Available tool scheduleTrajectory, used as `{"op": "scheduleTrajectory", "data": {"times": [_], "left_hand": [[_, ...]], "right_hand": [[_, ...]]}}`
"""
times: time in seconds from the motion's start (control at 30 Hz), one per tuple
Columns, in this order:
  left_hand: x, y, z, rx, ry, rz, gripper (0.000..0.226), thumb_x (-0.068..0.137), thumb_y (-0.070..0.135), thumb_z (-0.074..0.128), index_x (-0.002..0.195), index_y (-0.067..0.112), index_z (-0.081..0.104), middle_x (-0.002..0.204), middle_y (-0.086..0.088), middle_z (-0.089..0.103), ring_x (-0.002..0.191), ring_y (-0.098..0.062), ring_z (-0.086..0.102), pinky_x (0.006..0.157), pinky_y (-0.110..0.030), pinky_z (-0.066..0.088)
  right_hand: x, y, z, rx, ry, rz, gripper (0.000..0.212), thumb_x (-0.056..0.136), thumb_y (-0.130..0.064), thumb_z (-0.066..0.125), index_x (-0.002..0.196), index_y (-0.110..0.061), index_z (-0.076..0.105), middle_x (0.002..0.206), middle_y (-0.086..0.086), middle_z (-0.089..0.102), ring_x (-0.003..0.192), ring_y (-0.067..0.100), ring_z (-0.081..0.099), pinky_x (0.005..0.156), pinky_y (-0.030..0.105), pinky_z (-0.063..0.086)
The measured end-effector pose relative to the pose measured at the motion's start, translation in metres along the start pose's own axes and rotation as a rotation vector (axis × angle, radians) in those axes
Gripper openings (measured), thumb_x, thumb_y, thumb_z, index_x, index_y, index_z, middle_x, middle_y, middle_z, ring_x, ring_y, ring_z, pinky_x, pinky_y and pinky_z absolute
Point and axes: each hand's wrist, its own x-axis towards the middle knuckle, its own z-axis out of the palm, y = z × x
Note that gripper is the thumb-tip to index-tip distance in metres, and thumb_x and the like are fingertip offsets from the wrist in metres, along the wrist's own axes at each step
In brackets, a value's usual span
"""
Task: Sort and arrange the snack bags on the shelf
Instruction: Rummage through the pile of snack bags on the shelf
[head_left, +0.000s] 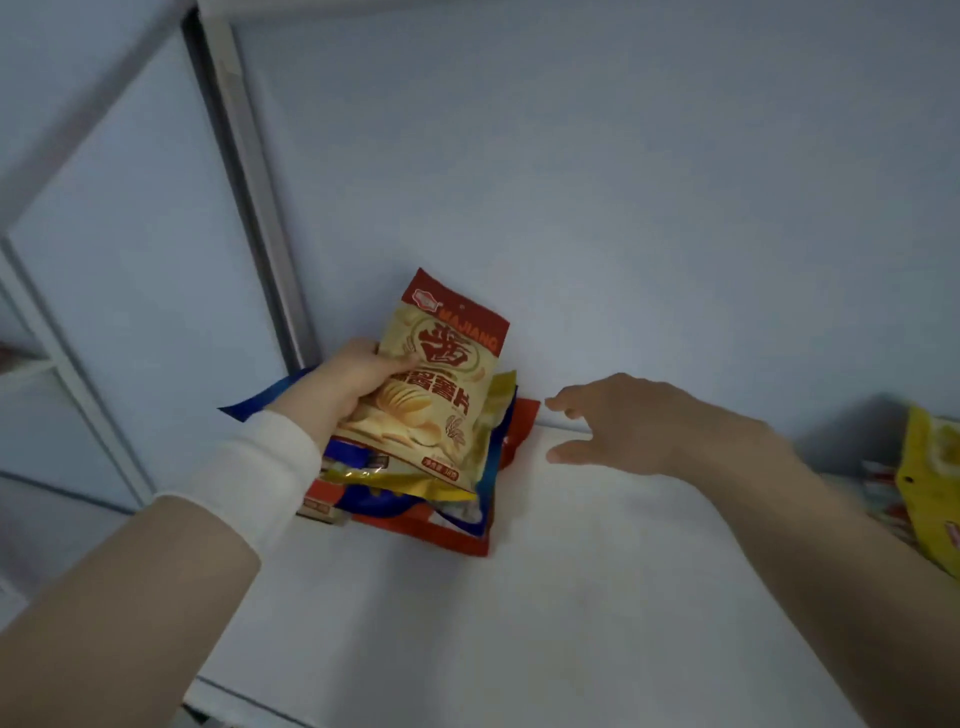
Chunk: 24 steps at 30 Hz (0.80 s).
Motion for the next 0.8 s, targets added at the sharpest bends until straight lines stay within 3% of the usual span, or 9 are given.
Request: {"op": "scheduleTrajectory", "data": {"times": [0.07,0.17,0.33,0.43,0.57,0.8], "left_hand": [[0.019,-0.012,-0.002,0.067,-0.038,-0.010,0.051,0.084,0.028,0.067,0.125,0.001,0.055,0.109,-0.014,0.066,0.093,-0.027,0.063,0.081,-0.036,0.053],[0.039,-0.024,-0.002,0.305,-0.043,0.026,0.053,0.084,0.040,0.064,0.121,0.003,0.059,0.118,-0.015,0.064,0.106,-0.030,0.061,0.096,-0.039,0.047],[0.052,-0.022,0.008,0.556,0.039,0.188,0.050,0.086,0.034,0.064,0.123,0.002,0.054,0.122,-0.016,0.060,0.112,-0.031,0.057,0.090,-0.034,0.044],[0.054,-0.014,0.014,0.694,0.032,0.256,0.044,0.086,0.028,0.065,0.121,0.003,0.055,0.121,-0.014,0.061,0.111,-0.031,0.058,0.092,-0.035,0.045],[0.048,0.003,0.026,0.877,0.009,0.394,0.054,0.086,0.033,0.064,0.131,0.009,0.048,0.129,-0.012,0.055,0.116,-0.028,0.054,0.097,-0.038,0.045],[-0.016,0.061,0.101,1.097,-0.246,0.651,0.052,0.092,0.038,0.053,0.138,0.017,0.038,0.135,-0.005,0.049,0.118,-0.022,0.049,0.091,-0.032,0.042]], "right_hand": [[0.015,-0.012,0.003,-0.010,0.003,0.042,0.050,0.089,-0.048,0.049,0.135,-0.027,0.041,0.135,-0.004,0.051,0.122,0.019,0.049,0.099,0.033,0.042],[0.030,-0.020,0.007,-0.023,-0.012,0.076,0.051,0.090,-0.049,0.048,0.136,-0.027,0.040,0.135,-0.004,0.051,0.122,0.019,0.049,0.097,0.032,0.041],[0.041,-0.019,0.013,-0.031,0.029,0.111,0.056,0.090,-0.051,0.045,0.140,-0.028,0.035,0.137,-0.006,0.049,0.125,0.016,0.047,0.097,0.030,0.039],[0.043,-0.014,0.019,-0.042,0.028,0.137,0.057,0.090,-0.052,0.044,0.141,-0.028,0.034,0.139,-0.007,0.048,0.126,0.017,0.046,0.098,0.031,0.039],[0.036,0.001,0.024,-0.061,0.039,0.173,0.057,0.090,-0.052,0.044,0.141,-0.027,0.034,0.141,-0.006,0.046,0.127,0.017,0.045,0.098,0.032,0.039],[-0.023,0.066,0.027,-0.047,0.053,0.321,0.059,0.088,-0.053,0.048,0.140,-0.029,0.034,0.140,-0.006,0.047,0.129,0.017,0.044,0.102,0.034,0.036]]}}
